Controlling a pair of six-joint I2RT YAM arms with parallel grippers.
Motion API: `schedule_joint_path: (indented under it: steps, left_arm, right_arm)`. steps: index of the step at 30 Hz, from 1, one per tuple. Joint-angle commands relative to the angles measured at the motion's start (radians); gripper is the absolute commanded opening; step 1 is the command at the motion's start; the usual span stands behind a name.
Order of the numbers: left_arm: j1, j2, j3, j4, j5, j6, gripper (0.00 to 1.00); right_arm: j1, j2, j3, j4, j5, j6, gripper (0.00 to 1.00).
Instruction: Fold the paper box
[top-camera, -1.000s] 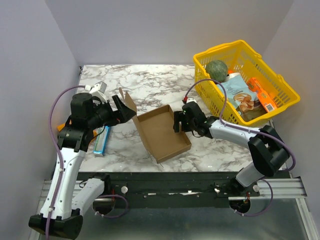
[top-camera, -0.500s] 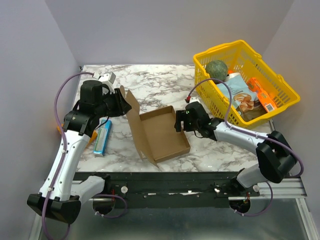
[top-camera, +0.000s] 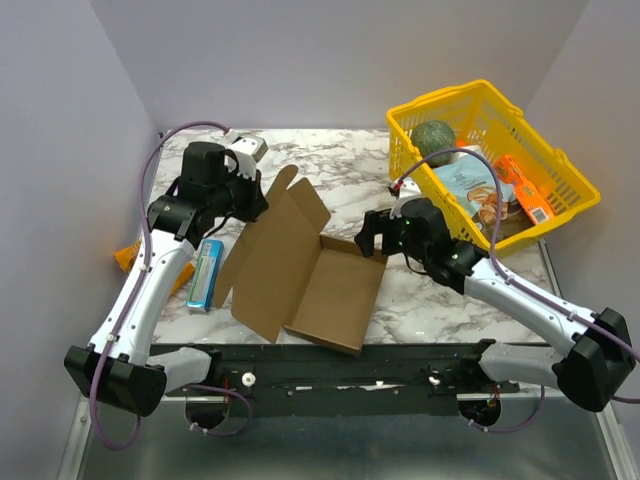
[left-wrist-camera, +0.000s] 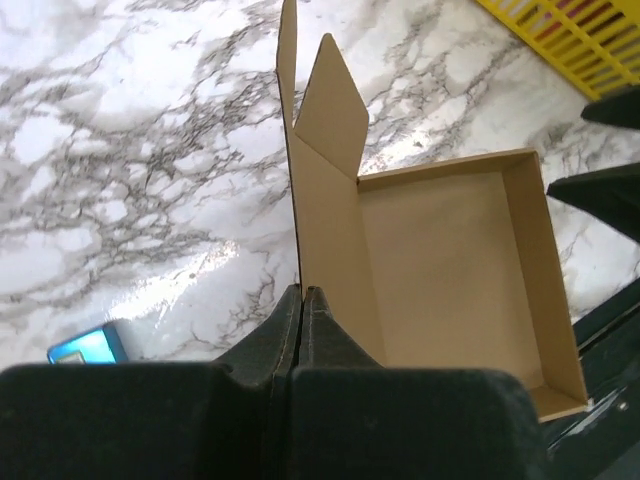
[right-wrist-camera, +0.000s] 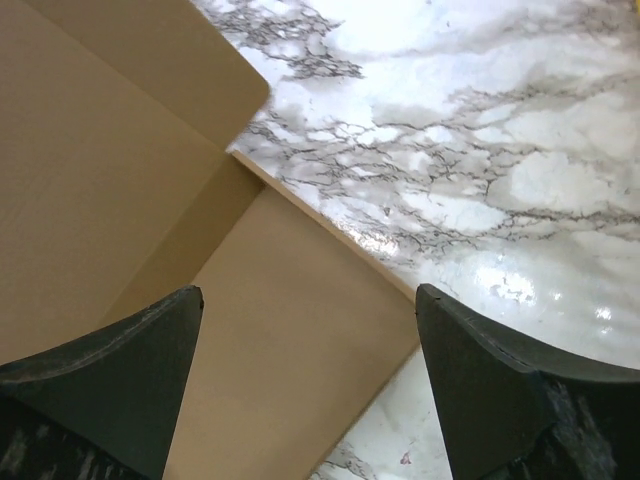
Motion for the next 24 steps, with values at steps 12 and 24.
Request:
schedule_joint_path:
  steps: [12, 24]
  left_arm:
    - [-0.06, 0.132, 0.247, -0.13, 0.395, 0.433, 0.0]
    - [-0.083, 0.158, 0.297, -0.189, 0.495, 0.479, 0.0]
  right_arm:
    - [-0.133, -0.143, 0.018, 0.128, -0.489, -0.419, 1.0]
    - [-0.204, -0.048, 0.101, 0.154, -0.648, -0.521, 0.97]
